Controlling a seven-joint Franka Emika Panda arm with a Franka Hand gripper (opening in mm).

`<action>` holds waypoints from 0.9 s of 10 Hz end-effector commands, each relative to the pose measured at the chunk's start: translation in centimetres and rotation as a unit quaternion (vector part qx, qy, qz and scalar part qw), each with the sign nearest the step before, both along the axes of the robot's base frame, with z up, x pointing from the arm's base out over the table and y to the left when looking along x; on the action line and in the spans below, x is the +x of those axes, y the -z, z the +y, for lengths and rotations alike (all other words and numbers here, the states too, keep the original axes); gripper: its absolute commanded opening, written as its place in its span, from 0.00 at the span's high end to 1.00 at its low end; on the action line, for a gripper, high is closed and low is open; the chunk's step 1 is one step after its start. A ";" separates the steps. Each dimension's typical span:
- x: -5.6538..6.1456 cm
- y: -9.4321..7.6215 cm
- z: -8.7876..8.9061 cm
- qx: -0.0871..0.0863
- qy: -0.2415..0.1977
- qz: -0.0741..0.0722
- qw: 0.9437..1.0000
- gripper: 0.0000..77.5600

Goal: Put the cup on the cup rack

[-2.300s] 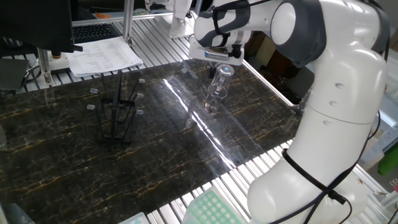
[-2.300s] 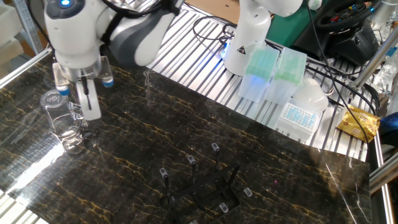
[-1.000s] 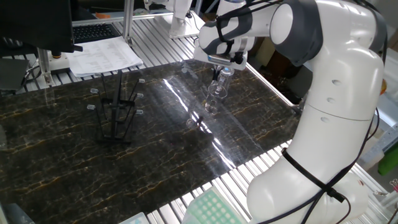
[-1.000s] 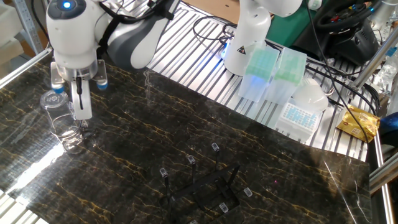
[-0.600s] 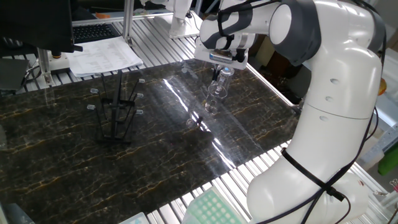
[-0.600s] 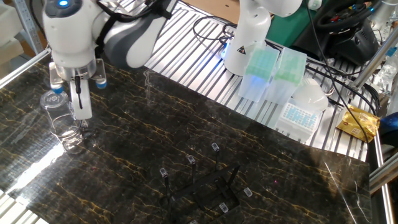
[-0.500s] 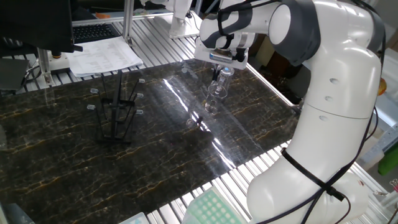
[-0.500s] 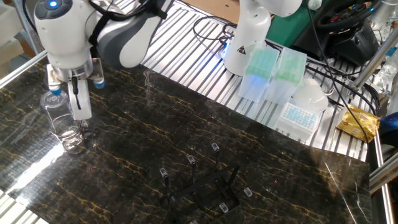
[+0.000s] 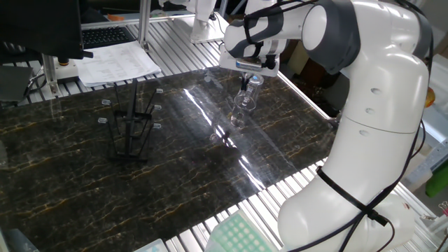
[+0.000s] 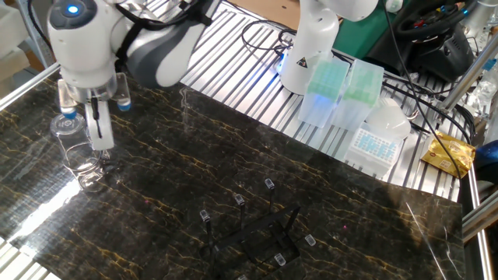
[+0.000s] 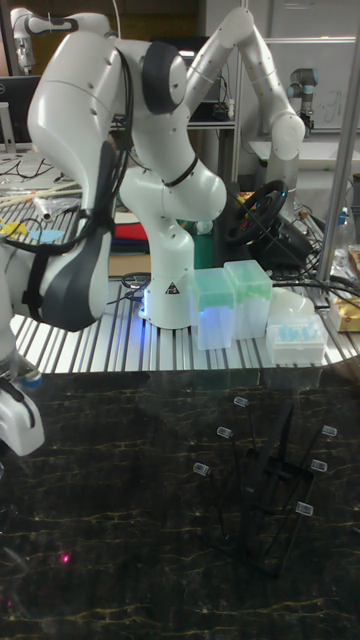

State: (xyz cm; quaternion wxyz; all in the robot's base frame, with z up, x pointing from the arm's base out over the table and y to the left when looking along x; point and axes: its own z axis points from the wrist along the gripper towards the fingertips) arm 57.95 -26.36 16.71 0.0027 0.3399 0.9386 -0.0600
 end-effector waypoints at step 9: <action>-0.8 0.4 -2.7 0.011 0.073 -0.027 0.997 1.00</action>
